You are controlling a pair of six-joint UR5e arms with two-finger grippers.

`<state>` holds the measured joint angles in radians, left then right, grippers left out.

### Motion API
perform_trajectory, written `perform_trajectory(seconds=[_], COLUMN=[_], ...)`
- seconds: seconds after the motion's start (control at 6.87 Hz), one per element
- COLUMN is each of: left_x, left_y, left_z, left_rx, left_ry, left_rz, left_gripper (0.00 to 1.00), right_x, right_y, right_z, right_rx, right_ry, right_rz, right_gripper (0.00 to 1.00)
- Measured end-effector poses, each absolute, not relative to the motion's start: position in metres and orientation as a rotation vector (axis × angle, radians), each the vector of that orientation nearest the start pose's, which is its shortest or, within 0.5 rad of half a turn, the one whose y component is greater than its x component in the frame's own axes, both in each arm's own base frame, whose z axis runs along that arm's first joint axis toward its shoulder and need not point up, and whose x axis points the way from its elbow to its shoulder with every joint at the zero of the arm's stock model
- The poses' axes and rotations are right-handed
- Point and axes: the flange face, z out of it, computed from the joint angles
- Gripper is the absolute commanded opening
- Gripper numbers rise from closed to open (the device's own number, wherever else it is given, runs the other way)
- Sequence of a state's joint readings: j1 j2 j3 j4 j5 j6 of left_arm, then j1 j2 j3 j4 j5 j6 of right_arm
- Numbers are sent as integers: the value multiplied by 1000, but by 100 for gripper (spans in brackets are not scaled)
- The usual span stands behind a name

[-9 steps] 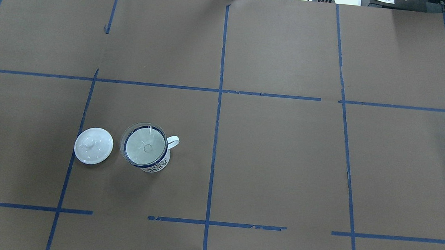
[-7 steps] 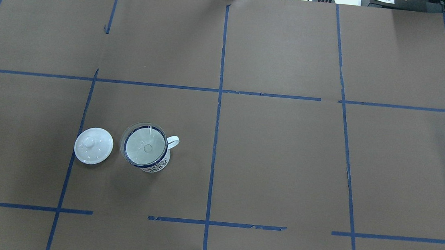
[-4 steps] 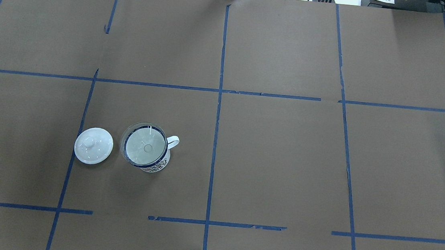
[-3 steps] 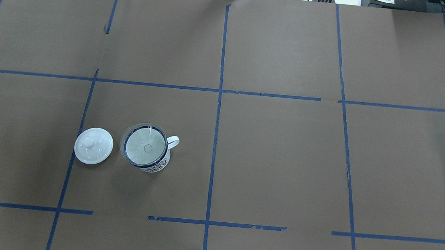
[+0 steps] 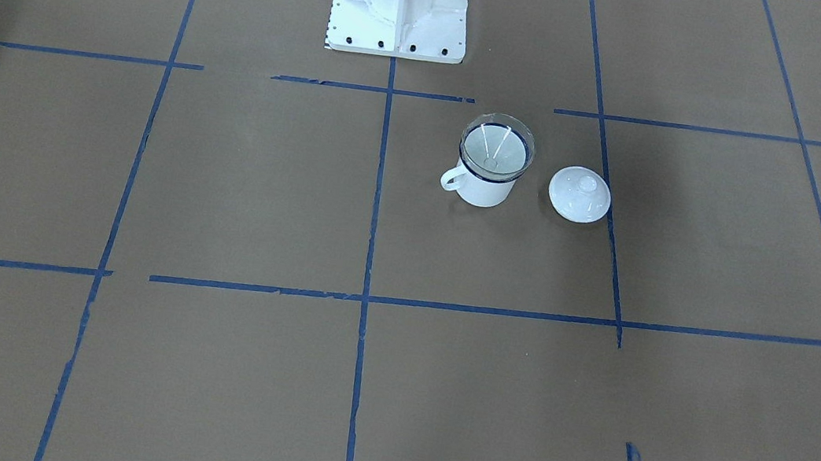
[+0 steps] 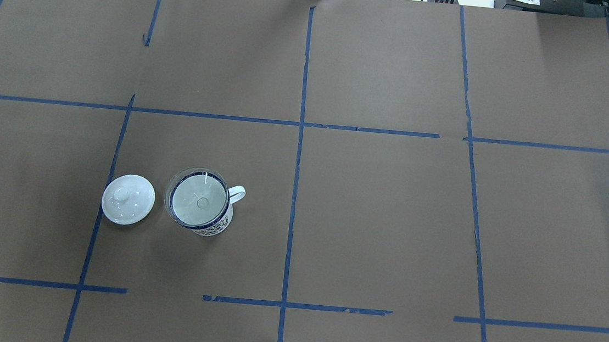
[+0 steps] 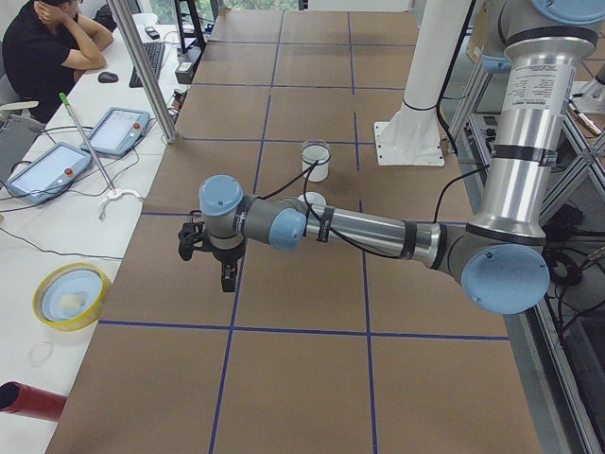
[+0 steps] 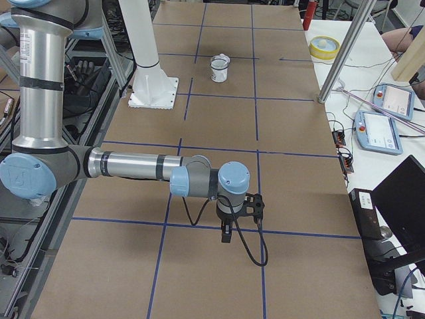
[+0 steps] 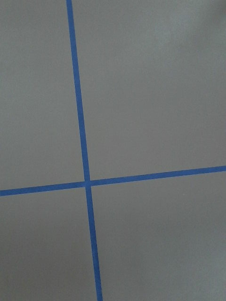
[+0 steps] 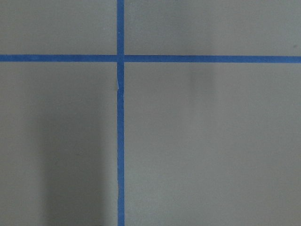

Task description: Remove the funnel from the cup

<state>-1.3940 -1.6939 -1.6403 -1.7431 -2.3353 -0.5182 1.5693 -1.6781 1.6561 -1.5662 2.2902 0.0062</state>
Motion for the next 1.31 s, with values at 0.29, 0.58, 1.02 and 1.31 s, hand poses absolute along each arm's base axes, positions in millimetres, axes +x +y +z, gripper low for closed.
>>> perform_trajectory(seconds=[0.29, 0.58, 1.02, 1.31], left_x=[128, 207, 329, 377], left_y=[-557, -544, -496, -473], left_z=[460, 363, 274, 231], left_rx=[-7, -158, -312, -337], left_ry=[917, 1007, 947, 841], left_rz=[-347, -594, -841, -897], left_gripper=[99, 100, 99, 92], right_x=[67, 67, 67, 67], right_y=[-445, -445, -445, -445], right_z=[671, 670, 670, 670], right_rx=[-20, -20, -19, -19], right_ry=[-719, -719, -719, -719], right_rz=[11, 11, 11, 10], right_gripper=[100, 100, 100, 100])
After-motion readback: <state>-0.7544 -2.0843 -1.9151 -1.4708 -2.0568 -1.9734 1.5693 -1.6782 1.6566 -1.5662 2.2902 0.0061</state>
